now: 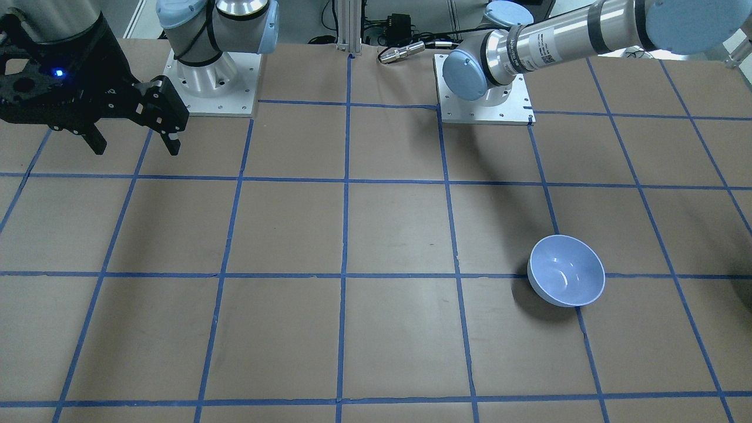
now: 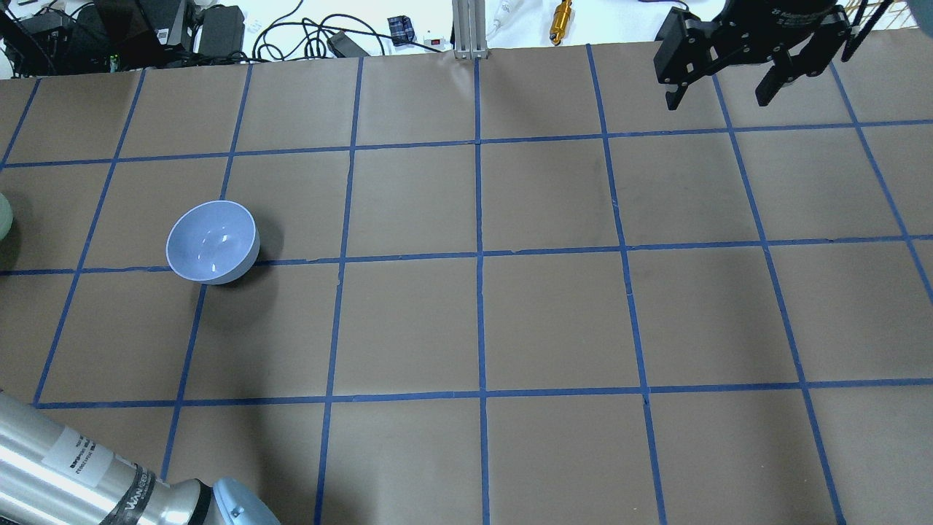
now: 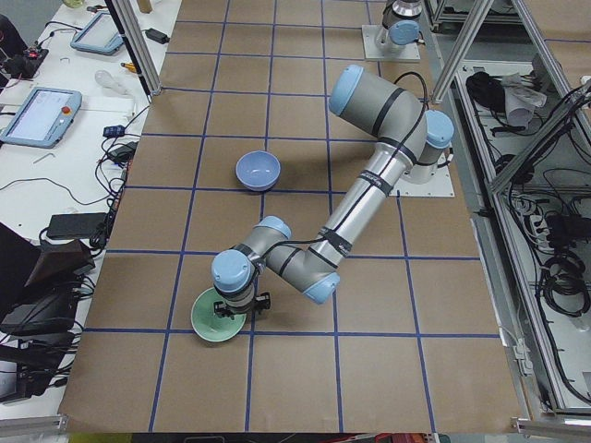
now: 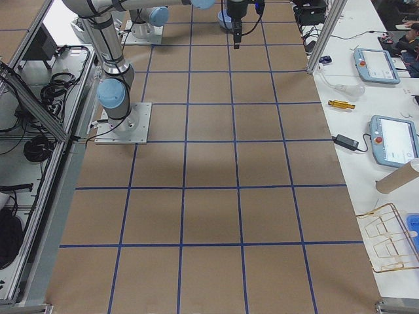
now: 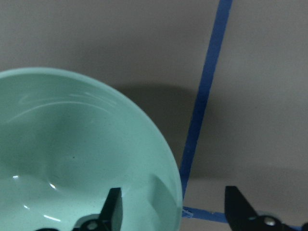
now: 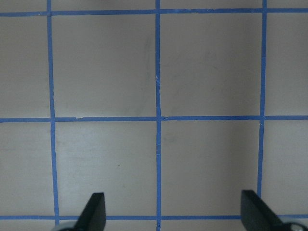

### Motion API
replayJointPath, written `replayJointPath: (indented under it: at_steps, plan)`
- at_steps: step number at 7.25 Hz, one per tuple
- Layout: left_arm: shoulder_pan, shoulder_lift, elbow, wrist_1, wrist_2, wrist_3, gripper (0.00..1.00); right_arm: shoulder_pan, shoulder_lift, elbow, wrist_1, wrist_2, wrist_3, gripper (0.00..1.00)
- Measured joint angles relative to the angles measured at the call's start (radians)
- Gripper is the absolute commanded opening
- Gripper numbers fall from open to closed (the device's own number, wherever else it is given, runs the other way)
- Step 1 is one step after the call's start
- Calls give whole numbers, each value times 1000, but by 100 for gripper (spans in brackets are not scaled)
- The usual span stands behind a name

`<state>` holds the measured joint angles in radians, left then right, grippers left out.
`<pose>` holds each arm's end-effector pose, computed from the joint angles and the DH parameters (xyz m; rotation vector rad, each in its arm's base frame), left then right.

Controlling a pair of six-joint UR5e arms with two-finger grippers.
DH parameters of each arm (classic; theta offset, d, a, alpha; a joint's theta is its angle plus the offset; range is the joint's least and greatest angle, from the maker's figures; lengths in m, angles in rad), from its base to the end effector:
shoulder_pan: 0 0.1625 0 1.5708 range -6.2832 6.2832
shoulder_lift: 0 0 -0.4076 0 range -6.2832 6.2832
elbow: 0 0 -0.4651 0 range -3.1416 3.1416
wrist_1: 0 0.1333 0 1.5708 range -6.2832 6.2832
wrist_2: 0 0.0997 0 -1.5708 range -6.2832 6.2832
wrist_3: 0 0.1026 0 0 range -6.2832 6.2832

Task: Stack green bowl on blue bowl
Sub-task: 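Lower the left gripper and grasp the rim of the mint-green bowl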

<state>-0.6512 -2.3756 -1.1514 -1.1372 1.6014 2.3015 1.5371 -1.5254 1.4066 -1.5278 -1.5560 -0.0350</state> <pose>0.5807 -0.6062 0.1726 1.9710 2.3853 0.0503 0.1149 -0.5917 0.5301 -0.0029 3.1271 -0.1193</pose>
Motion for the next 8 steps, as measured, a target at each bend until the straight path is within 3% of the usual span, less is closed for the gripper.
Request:
replayJointPath:
  at_steps: [4, 8]
  plan:
    - [-10, 58, -6, -12, -4, -11, 0, 0, 0, 0, 0, 0, 1, 100]
    - [-149, 288, -84, -181, 27, -288, 0, 0, 0, 0, 0, 0, 1, 100]
